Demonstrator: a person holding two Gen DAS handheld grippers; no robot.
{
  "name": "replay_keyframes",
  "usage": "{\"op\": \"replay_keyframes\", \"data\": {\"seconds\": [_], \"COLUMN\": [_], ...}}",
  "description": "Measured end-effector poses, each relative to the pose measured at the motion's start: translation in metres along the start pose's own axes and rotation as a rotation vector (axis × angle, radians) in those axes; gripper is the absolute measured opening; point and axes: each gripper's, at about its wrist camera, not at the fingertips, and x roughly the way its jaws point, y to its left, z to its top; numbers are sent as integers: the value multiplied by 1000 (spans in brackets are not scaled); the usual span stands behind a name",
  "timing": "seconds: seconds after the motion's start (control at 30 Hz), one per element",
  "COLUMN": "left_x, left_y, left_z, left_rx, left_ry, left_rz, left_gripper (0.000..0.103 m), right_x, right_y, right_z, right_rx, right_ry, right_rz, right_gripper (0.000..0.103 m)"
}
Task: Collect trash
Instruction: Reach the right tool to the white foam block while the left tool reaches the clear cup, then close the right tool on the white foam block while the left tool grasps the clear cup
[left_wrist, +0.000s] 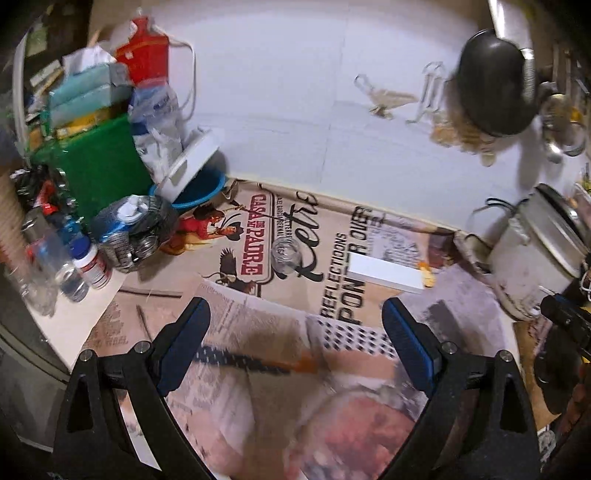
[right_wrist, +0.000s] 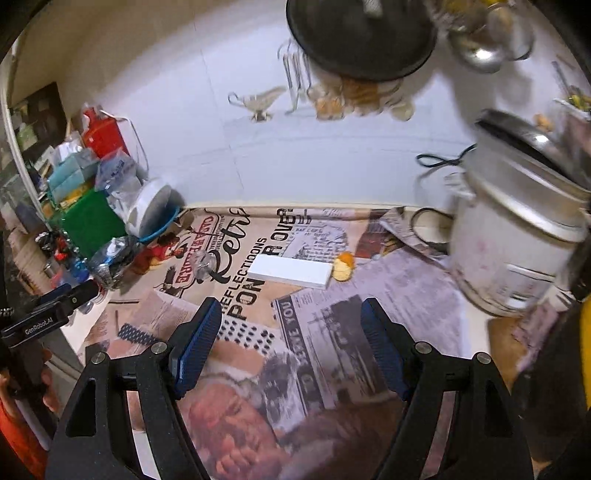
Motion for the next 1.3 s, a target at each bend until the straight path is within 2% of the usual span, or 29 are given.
{"op": "replay_keyframes", "data": {"seconds": [0.1, 0.23, 0.4, 0.53, 0.67, 0.73, 0.87, 1.07, 1.2, 1.3], "left_x": [42, 117, 195, 246, 280, 290, 299, 289, 274, 261], "left_y": [11, 30, 39, 35, 29, 28, 30, 29, 35, 38], "left_z": [16, 37, 43, 42, 43, 44, 45, 42, 36, 30], "left_rx": [26, 49, 41, 47, 54, 53, 22, 70, 67, 62], "left_ry": [42, 140, 233, 287, 324, 326, 333, 303, 310, 324], "left_rz": [-29, -63, -82, -102, -147, -146, -151, -106, -112, -117], "left_gripper": [94, 94, 93, 86, 77, 75, 54, 54, 54, 54], "right_x": [40, 115, 194, 251, 287, 294, 294, 286, 268, 262], "right_y": [7, 11, 2, -12, -23, -26, -28, -16, -4, 15], "right_z": [12, 28, 41, 50, 54, 51, 41, 23, 8, -5], "right_rx": [-3, -4, -41, -47, -26, -20, -35, -98, -104, -151], "right_ry": [23, 112, 154, 219, 274, 291, 330, 409, 434, 446], "right_rz": [-3, -12, -45, -52, -26, 10, 97, 116, 159, 143], "right_gripper": [75, 75, 75, 75, 75, 75, 75, 75, 75, 75]}}
